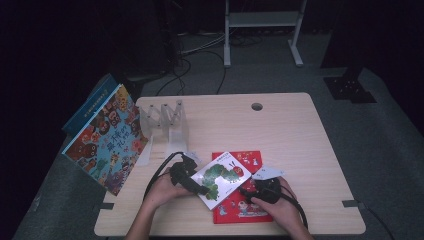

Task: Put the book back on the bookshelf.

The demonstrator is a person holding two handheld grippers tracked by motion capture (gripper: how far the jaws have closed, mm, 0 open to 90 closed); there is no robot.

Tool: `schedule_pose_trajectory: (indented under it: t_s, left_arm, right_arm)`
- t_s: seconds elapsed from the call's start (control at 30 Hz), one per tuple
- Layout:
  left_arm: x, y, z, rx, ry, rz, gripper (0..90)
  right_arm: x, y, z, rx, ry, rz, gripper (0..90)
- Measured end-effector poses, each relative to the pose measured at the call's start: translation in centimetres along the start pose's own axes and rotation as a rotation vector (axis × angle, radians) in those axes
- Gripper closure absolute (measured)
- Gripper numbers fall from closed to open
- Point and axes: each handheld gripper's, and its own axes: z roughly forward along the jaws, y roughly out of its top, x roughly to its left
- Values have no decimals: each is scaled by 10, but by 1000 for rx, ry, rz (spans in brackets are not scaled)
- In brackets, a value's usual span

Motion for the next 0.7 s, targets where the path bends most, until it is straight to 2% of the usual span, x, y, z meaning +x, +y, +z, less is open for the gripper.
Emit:
schedule_pose_trajectory:
  t_s: [0.17,0.3,0.43,0.7]
  left_arm:
    - [0,-1,0,-6,-1,-9,75]
    - [0,-1,1,-1,-3,-9,69]
    - [-1,-1,1,3,-2,-3,54]
    - [-4,0,4,10,6,3,5]
  right_arm:
    - [17,1,-7,-17,39,-20,273]
    - [30,2,-5,-14,62,-38,273]
    - [37,3,0,-10,49,-55,272]
    - [44,4,4,3,14,-50,237]
